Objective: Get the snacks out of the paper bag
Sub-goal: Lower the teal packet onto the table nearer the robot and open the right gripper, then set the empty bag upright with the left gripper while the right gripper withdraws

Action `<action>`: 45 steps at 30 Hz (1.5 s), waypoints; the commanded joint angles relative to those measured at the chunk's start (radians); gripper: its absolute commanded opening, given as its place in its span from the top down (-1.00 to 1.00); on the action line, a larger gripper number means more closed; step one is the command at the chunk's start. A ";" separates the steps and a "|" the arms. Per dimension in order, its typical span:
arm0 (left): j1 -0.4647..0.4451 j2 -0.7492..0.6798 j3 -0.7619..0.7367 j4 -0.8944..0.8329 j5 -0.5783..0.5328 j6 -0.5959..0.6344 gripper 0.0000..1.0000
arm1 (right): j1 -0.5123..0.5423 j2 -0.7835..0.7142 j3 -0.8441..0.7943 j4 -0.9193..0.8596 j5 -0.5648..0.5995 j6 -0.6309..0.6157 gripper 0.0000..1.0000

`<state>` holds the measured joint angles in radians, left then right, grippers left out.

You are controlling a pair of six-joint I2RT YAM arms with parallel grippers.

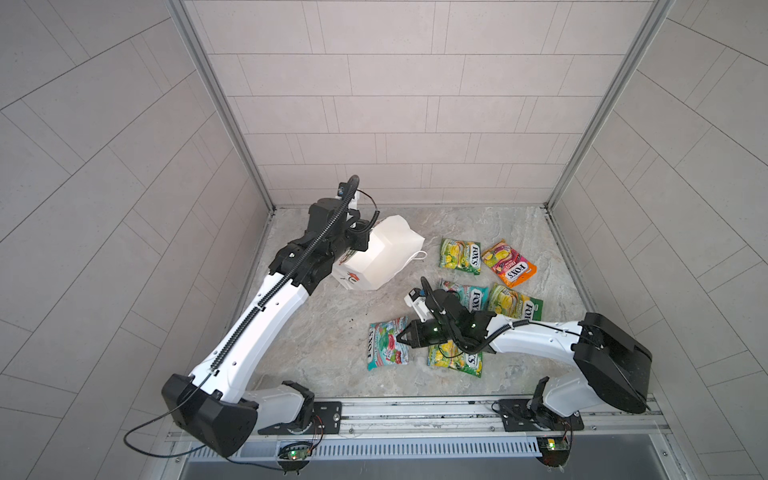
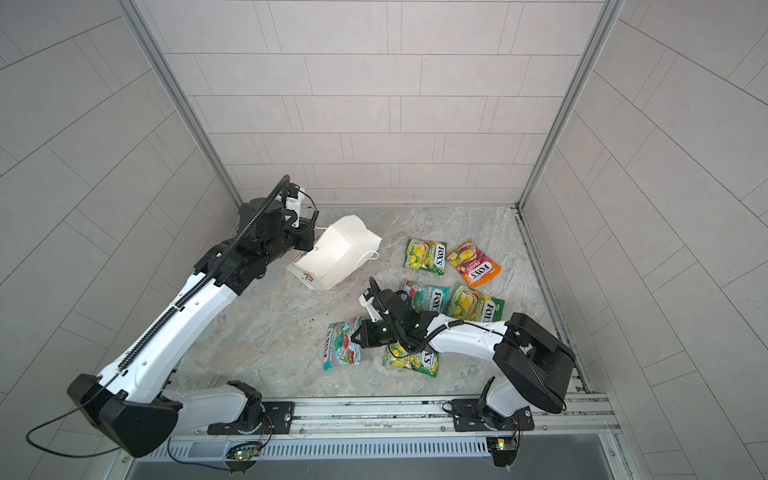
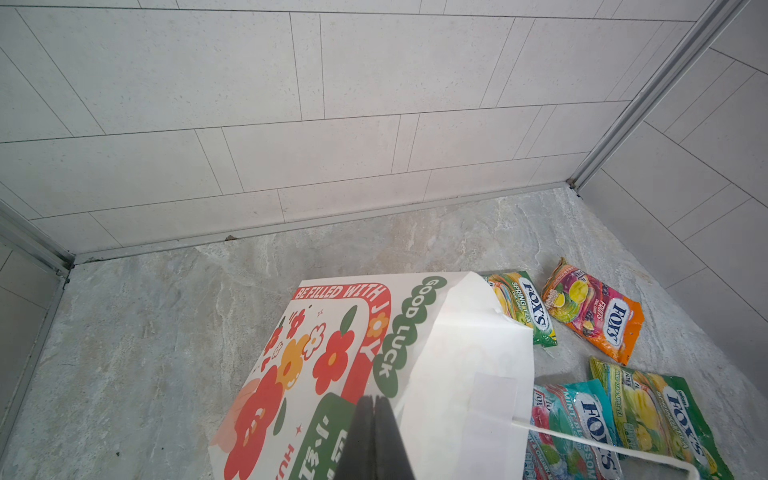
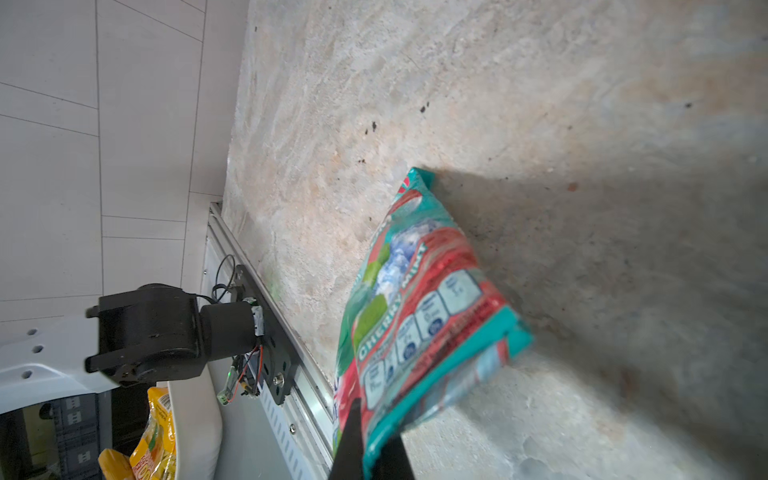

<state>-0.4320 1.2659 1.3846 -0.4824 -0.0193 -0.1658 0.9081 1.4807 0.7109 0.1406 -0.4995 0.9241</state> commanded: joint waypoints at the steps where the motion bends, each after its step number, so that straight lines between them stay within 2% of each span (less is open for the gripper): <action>1: 0.007 -0.014 -0.012 0.021 0.007 -0.008 1.00 | 0.004 0.002 -0.010 -0.034 0.054 -0.008 0.93; 4: 0.007 -0.012 -0.011 0.021 0.009 -0.009 1.00 | 0.003 -0.010 -0.010 -0.080 0.092 -0.026 0.61; 9: 0.007 -0.007 -0.012 0.024 0.021 -0.018 1.00 | 0.004 -0.041 0.002 -0.148 0.148 -0.063 0.23; 15: 0.006 -0.007 -0.011 0.031 0.048 -0.035 1.00 | 0.003 -0.111 0.005 -0.233 0.244 -0.119 -0.02; 20: 0.009 -0.006 -0.001 0.052 0.120 -0.095 1.00 | -0.009 -0.209 0.001 -0.323 0.346 -0.174 -0.06; 25: 0.009 0.001 0.008 0.102 0.138 -0.179 1.00 | -0.045 -0.349 -0.041 -0.388 0.467 -0.230 -0.10; 36: -0.002 0.134 0.102 0.205 0.318 -0.410 1.00 | -0.258 -0.647 -0.132 -0.571 0.471 -0.277 -0.17; 45: -0.034 0.190 0.170 0.209 0.376 -0.534 1.00 | -0.328 -0.724 -0.165 -0.618 0.444 -0.289 -0.19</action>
<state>-0.4572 1.4628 1.4998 -0.3149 0.3183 -0.6441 0.5892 0.7715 0.5537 -0.4416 -0.0486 0.6498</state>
